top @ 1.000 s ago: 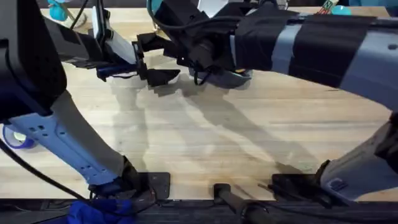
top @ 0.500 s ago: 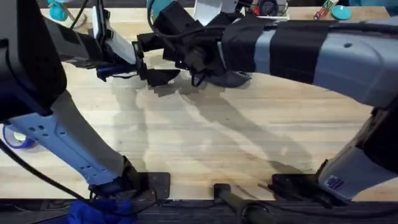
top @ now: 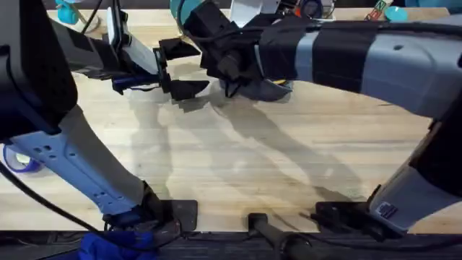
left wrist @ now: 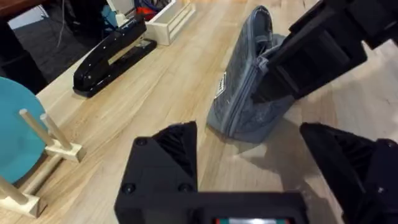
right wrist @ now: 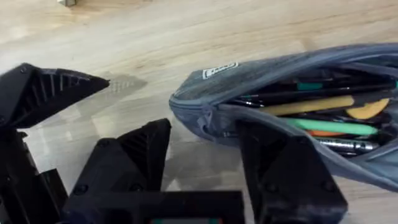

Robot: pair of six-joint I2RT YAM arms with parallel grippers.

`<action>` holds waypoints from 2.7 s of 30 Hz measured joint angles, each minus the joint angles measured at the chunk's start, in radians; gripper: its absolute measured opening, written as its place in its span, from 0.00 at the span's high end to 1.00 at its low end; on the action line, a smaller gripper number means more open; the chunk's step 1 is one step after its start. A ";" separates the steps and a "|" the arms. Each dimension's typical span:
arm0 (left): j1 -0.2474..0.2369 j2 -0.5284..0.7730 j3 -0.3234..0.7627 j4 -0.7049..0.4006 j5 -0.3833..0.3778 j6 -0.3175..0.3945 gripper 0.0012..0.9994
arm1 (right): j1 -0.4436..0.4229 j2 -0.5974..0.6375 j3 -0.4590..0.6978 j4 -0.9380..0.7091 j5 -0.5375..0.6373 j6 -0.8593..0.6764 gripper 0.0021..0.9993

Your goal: Unzip the bag, pick up the pens from the table one at a time and place them inside, then zip the bag closed.

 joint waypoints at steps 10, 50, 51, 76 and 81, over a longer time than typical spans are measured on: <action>0.000 0.000 0.000 0.000 0.000 0.000 0.01 | 0.000 0.002 0.000 0.002 0.000 -0.001 0.60; 0.000 0.000 0.000 0.000 0.000 0.000 0.01 | -0.007 -0.035 0.000 -0.012 -0.001 -0.007 0.97; 0.000 0.000 0.000 0.000 0.000 0.000 0.01 | -0.007 -0.047 0.000 -0.012 -0.002 -0.007 0.97; 0.000 0.000 0.000 0.015 -0.001 0.003 0.01 | -0.007 -0.081 0.000 0.012 -0.012 -0.039 0.97; 0.000 0.000 0.000 0.015 -0.001 0.003 0.01 | -0.007 -0.081 0.000 0.012 -0.012 -0.041 0.97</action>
